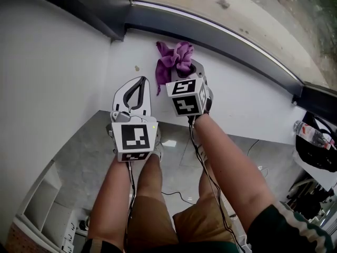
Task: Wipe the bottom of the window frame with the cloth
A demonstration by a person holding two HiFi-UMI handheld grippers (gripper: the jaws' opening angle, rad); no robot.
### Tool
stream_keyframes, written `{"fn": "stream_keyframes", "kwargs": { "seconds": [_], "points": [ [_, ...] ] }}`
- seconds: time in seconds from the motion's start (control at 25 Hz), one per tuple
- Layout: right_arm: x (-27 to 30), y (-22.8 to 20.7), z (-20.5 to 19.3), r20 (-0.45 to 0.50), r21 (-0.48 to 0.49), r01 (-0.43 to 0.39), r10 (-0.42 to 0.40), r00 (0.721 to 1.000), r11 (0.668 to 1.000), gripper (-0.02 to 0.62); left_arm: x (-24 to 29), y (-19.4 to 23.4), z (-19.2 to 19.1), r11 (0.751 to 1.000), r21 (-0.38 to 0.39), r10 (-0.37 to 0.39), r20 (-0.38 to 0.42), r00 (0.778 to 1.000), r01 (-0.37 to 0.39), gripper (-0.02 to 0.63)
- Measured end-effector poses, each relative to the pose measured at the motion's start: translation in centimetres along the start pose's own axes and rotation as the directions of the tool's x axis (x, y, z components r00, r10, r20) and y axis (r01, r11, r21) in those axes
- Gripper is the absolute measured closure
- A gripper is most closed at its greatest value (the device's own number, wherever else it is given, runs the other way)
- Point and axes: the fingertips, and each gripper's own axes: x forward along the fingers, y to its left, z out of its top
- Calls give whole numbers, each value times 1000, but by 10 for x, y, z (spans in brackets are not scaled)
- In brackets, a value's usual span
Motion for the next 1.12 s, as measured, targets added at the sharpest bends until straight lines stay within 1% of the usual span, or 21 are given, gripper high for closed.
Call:
{"fn": "stream_keyframes", "kwargs": {
  "seconds": [0.24,0.48,0.68,0.76,0.92,1.04,1.12],
  "points": [
    [13,31,26,28,-14,-42,42,999,999,491,-11,32,-13,998,-41,44,-9,999,-45,598],
    [23,68,49,46,-45,-116,118,992,992,491,-19,49,-22,995,-67,75,-16,997,-76,598],
    [32,92,62,39,-83,-182,185,982,980,491,-23,57,-30,993,-80,90,-26,996,-92,597],
    [35,98,65,32,-103,-200,204,979,974,491,-24,60,-34,991,-90,95,-30,995,-97,598],
    [35,101,65,27,-149,-203,209,977,968,491,-26,63,-40,990,-97,98,-36,995,-101,598],
    [33,106,65,23,-201,-212,221,975,956,491,-27,62,-42,989,-104,100,-41,994,-103,598],
    [30,111,60,19,-216,-223,233,972,951,491,-26,59,-43,990,-102,94,-38,995,-98,597]
  ]
}}
